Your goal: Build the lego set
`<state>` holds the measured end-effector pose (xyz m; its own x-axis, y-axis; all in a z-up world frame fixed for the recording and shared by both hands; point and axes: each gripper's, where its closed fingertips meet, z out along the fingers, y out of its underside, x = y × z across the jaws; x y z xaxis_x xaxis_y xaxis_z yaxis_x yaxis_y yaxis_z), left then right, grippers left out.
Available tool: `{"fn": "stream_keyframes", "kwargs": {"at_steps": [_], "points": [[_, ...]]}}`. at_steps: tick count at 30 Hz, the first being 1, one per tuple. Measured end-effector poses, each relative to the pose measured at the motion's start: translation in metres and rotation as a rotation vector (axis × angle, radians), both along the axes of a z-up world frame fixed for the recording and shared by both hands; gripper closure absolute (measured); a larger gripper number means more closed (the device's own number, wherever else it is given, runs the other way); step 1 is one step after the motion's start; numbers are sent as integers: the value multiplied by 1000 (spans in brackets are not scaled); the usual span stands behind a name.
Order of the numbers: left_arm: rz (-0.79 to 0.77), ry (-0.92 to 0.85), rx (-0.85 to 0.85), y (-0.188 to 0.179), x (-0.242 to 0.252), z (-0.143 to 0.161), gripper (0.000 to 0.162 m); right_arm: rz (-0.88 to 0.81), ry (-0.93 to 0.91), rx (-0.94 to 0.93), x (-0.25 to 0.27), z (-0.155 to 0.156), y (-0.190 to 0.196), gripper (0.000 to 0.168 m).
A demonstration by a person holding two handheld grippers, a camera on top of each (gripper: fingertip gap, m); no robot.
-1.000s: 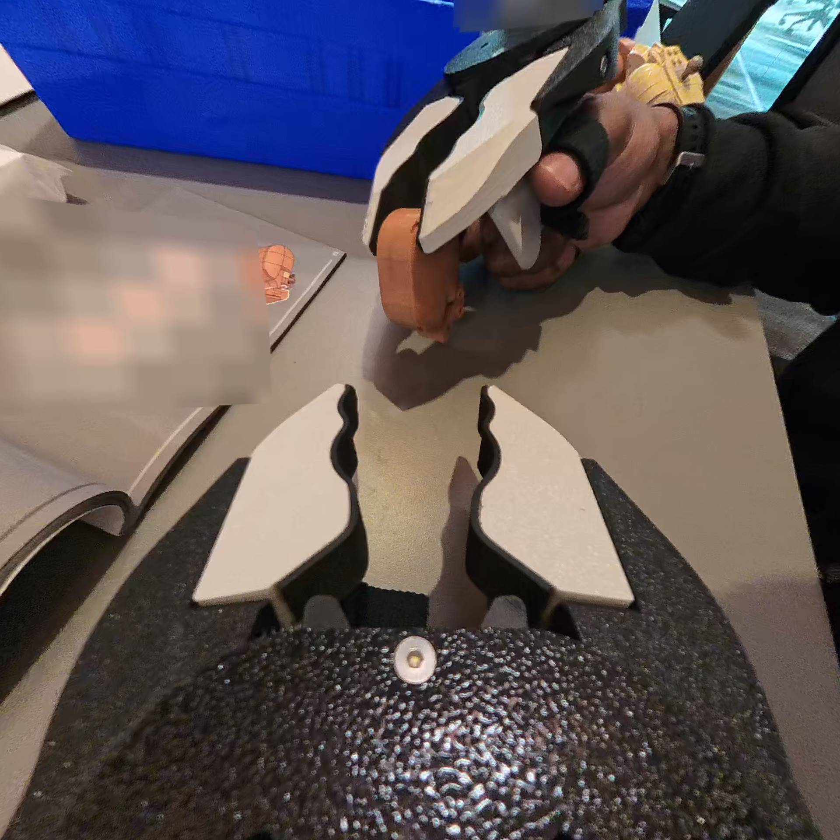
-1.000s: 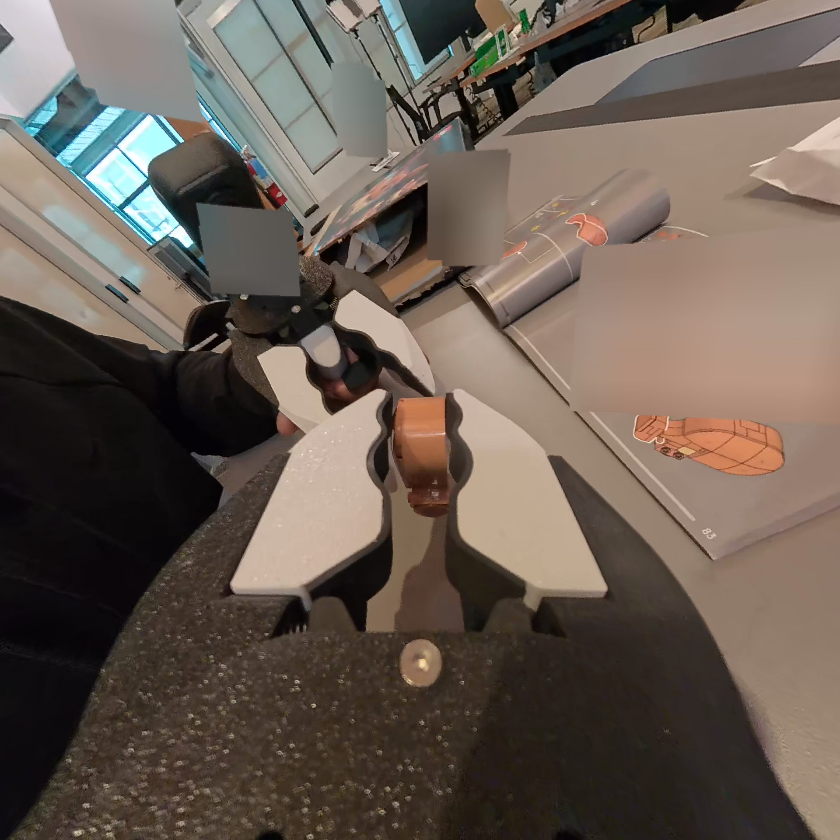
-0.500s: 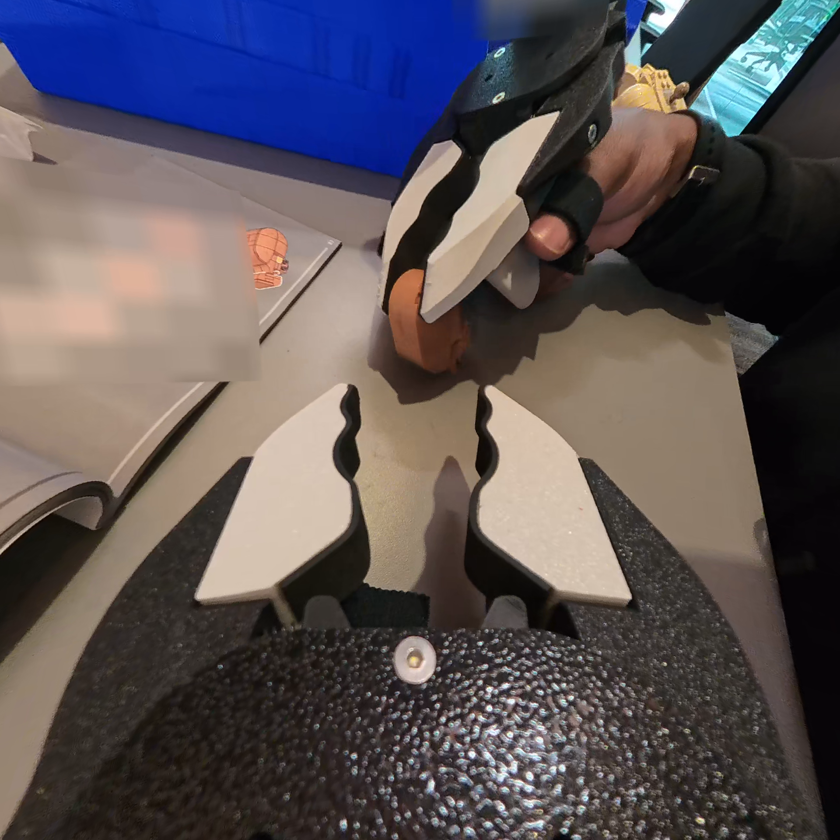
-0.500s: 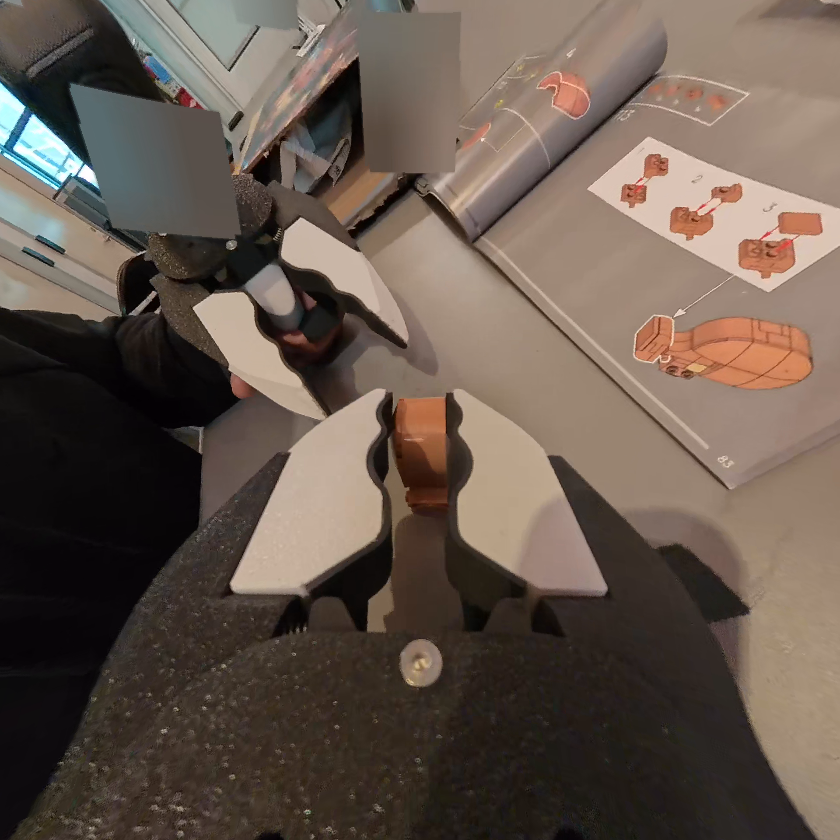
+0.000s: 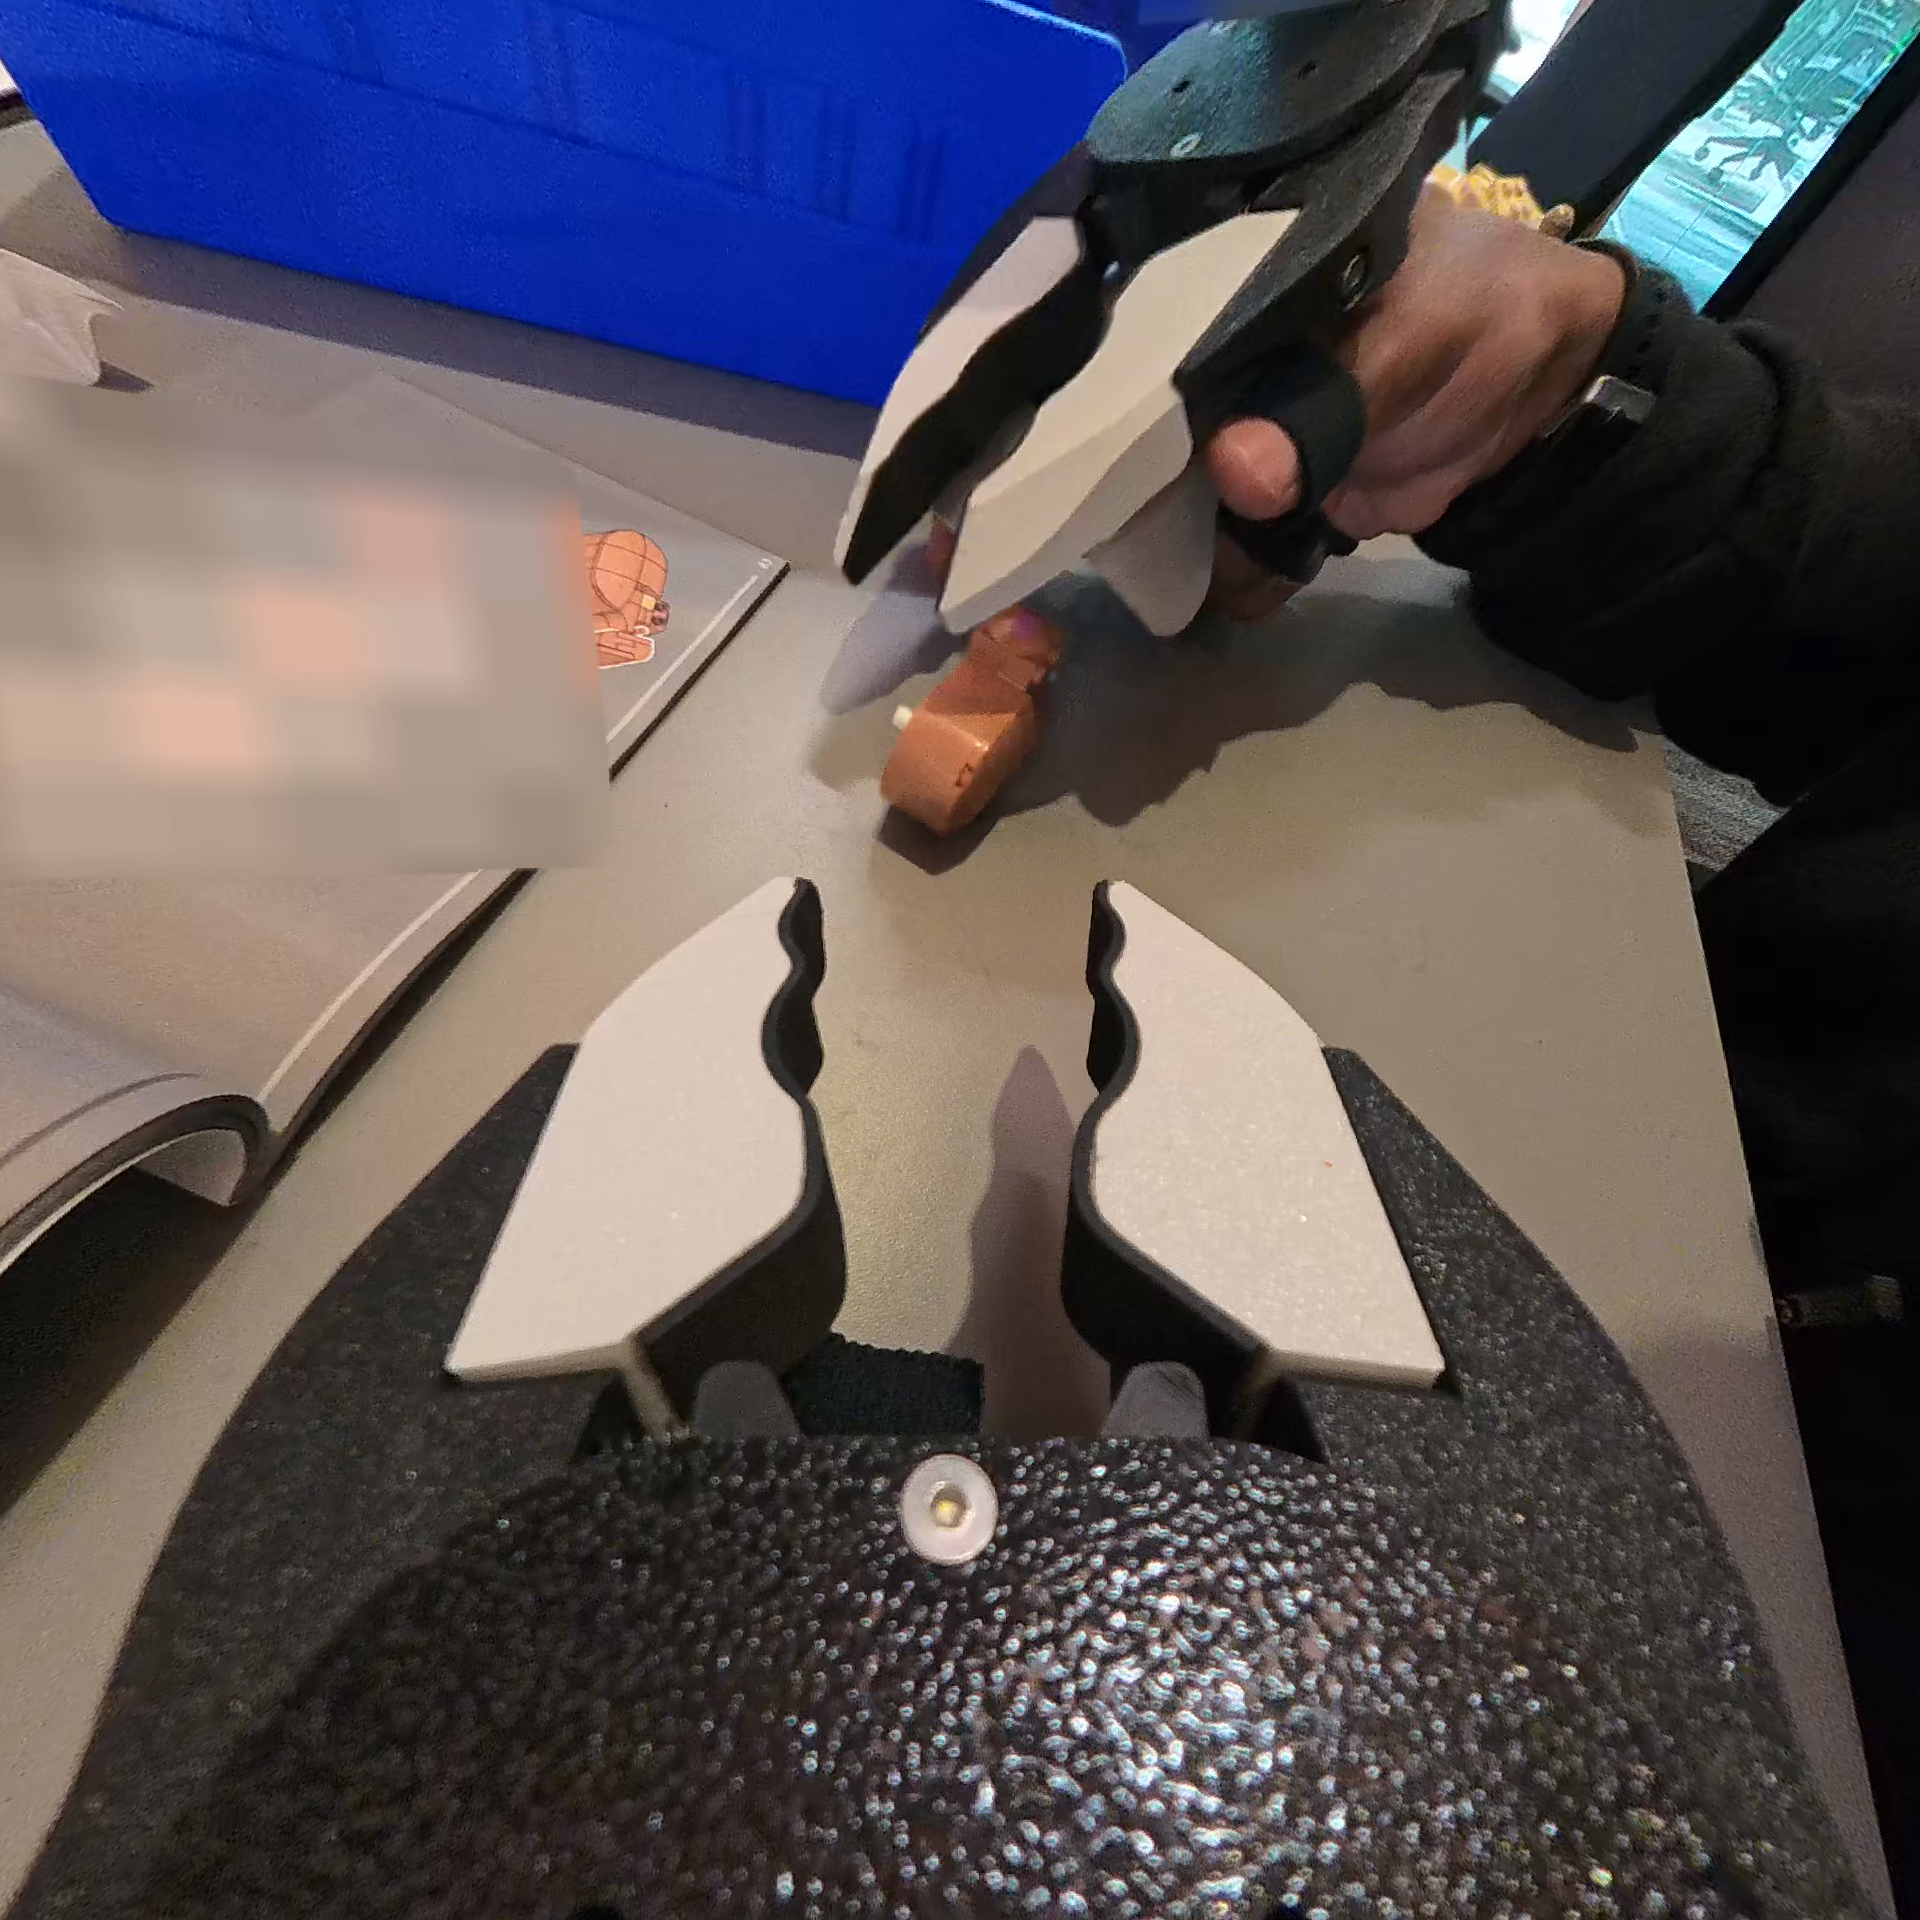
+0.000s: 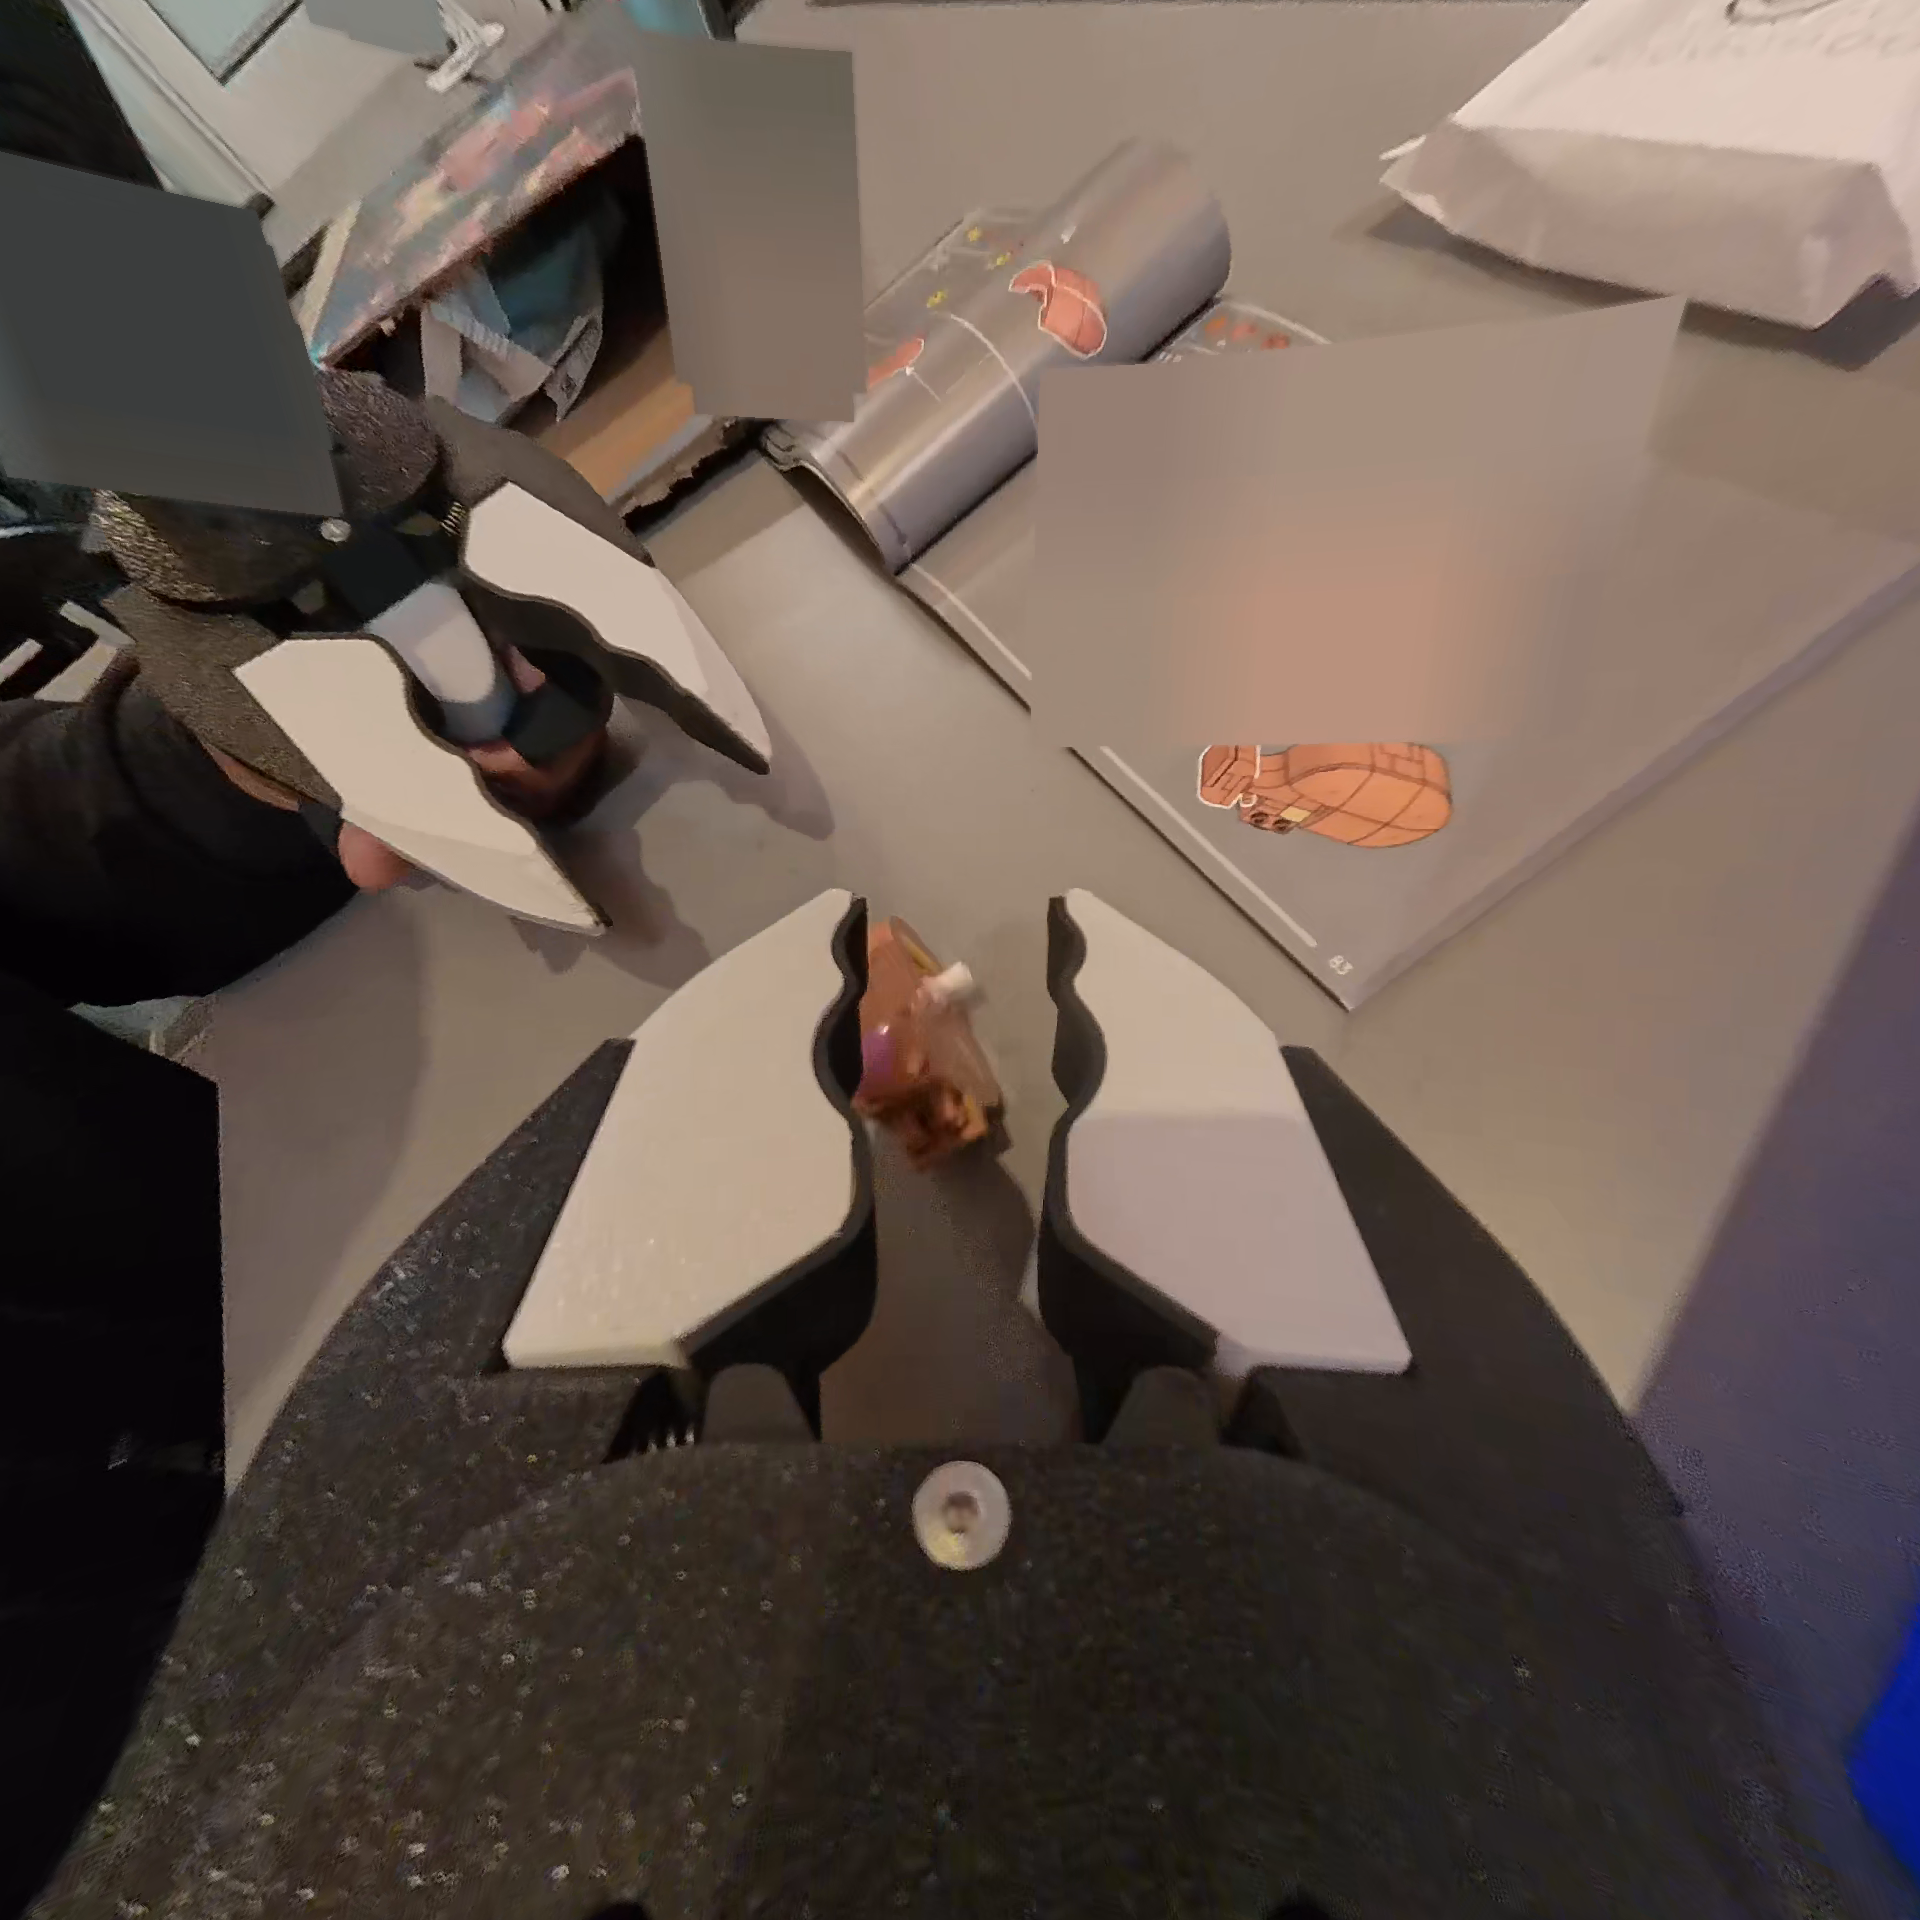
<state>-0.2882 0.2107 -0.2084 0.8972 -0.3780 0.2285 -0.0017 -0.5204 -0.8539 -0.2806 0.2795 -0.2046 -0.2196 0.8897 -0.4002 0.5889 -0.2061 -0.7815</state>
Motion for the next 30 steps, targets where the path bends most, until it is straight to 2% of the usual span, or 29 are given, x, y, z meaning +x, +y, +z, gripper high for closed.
{"fn": "stream_keyframes", "kwargs": {"at_steps": [10, 15, 19, 23, 30], "points": [[-1, 15, -7, -1, 1, -2, 113, -105, 46, 20, 37, 1, 10, 139], [-6, 25, -14, -2, 3, -3, 113, -105, -1, 198, 37, -10, 18, 136], [-3, 21, -19, -2, 3, -4, 113, 5, -26, 263, 37, -17, -3, 137], [0, 21, -25, -3, 4, -4, 113, 112, -23, 258, 39, -16, -40, 139], [10, 24, -66, -6, 0, -9, 113, 65, 61, 403, 33, -7, -52, 135]]}}
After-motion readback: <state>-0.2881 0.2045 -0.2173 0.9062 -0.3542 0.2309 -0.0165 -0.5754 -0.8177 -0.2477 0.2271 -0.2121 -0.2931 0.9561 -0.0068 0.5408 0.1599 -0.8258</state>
